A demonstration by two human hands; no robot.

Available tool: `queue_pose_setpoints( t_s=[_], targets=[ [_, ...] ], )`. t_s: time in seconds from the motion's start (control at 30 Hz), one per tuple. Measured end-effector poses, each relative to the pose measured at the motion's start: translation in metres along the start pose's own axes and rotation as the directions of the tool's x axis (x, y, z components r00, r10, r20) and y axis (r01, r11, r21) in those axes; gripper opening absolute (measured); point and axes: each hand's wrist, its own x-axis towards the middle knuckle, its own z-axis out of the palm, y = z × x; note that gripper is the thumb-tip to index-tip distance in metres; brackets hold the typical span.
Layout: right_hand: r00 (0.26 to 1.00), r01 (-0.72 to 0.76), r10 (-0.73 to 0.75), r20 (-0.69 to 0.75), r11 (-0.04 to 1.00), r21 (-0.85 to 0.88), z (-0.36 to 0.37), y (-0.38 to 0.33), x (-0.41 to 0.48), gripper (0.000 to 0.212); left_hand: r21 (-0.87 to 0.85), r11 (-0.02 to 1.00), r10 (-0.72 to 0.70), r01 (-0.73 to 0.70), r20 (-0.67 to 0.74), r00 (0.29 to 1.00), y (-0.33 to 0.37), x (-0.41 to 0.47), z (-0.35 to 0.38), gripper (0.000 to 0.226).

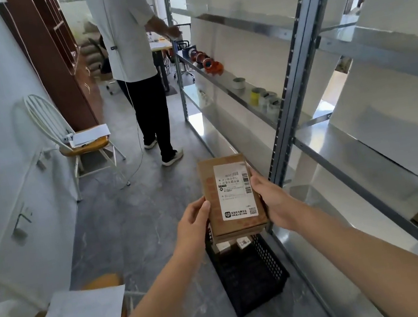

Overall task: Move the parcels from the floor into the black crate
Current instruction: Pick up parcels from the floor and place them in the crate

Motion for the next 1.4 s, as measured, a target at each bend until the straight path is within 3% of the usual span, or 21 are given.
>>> queue_pose_setpoints(
  t_s=[0.33, 0.6, 0.7, 1.03, 1.4],
  targets=[
    [0.998, -0.053, 0.048, -0.027, 0.971, -0.231, -0.052, -0.021, 0.110, 0.048, 0.026, 0.994, -0.104, 0.106, -0.066, 0.992, -0.001, 0.092, 0.043, 0.032],
    [0.991, -0.120, 0.098, -0.089, 0.950, -0.288, -0.120, 0.008, 0.194, 0.052, 0.096, 0.969, -0.215, 0.228, -0.128, 0.968, -0.039, 0.177, 0.091, 0.040],
    [0.982, -0.189, 0.174, -0.077, 0.940, -0.283, -0.141, 0.034, 0.219, 0.042, 0.115, 0.949, -0.274, 0.292, -0.152, 0.950, -0.069, 0.201, 0.101, 0.041],
    [0.916, -0.400, 0.379, -0.130, 0.880, -0.254, -0.170, 0.141, 0.275, 0.042, 0.209, 0.879, -0.367, 0.428, -0.276, 0.888, -0.175, 0.244, 0.110, 0.044],
    [0.795, -0.598, 0.584, -0.163, 0.711, -0.370, -0.191, 0.341, 0.363, 0.049, 0.351, 0.721, -0.519, 0.598, -0.299, 0.801, -0.379, 0.325, 0.063, 0.039]
  ],
)
